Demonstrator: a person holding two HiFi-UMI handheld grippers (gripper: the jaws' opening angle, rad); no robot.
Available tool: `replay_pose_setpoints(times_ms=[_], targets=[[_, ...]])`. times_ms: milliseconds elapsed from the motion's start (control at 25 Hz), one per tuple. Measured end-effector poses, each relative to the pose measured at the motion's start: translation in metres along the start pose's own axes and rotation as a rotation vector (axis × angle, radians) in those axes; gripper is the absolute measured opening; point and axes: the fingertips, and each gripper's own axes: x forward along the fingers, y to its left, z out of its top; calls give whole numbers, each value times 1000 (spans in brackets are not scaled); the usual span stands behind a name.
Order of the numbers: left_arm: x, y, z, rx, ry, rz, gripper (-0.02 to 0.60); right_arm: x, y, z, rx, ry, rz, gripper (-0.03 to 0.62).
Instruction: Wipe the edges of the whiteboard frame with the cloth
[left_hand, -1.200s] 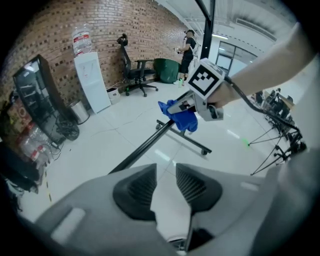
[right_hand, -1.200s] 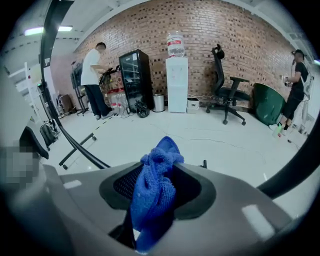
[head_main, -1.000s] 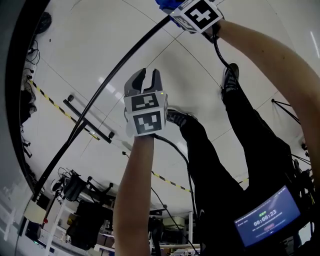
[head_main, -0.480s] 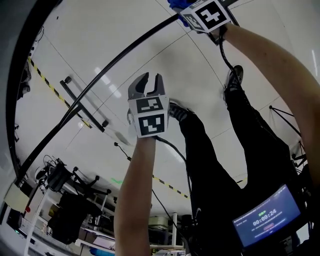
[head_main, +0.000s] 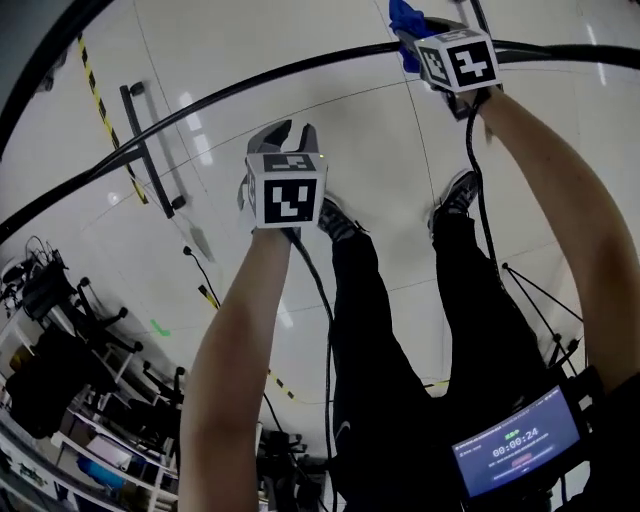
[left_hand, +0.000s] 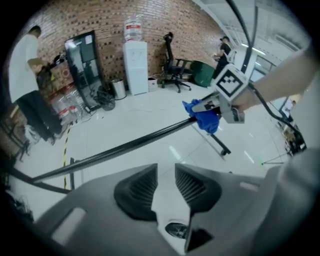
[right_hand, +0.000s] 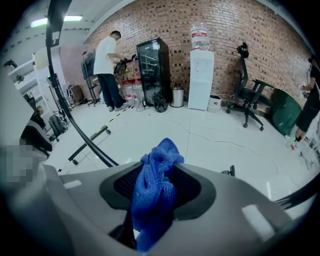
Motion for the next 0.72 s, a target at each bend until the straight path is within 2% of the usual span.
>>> replay_pose_setpoints(times_ms=[120,240,360,440,600,720], targets=[[9,30,-9,-161,5,54,103,14,7,3,-50,7,27,170],[11,56,-14,-234,-16,76,100,14,12,3,-59,-2,10,170],[13,60,-27,-338,-14,49,98,14,12,2,-80,9,2,170],[12,61,-34,-368,-9,44,97,17,15,0,-88,23,10,170],[10,68,-42,-377,-11,62,97,25,34,6,-106,36,51,170],[11,67,-44,-406,-18,42,97,33,47,14,-128,40,64,170]])
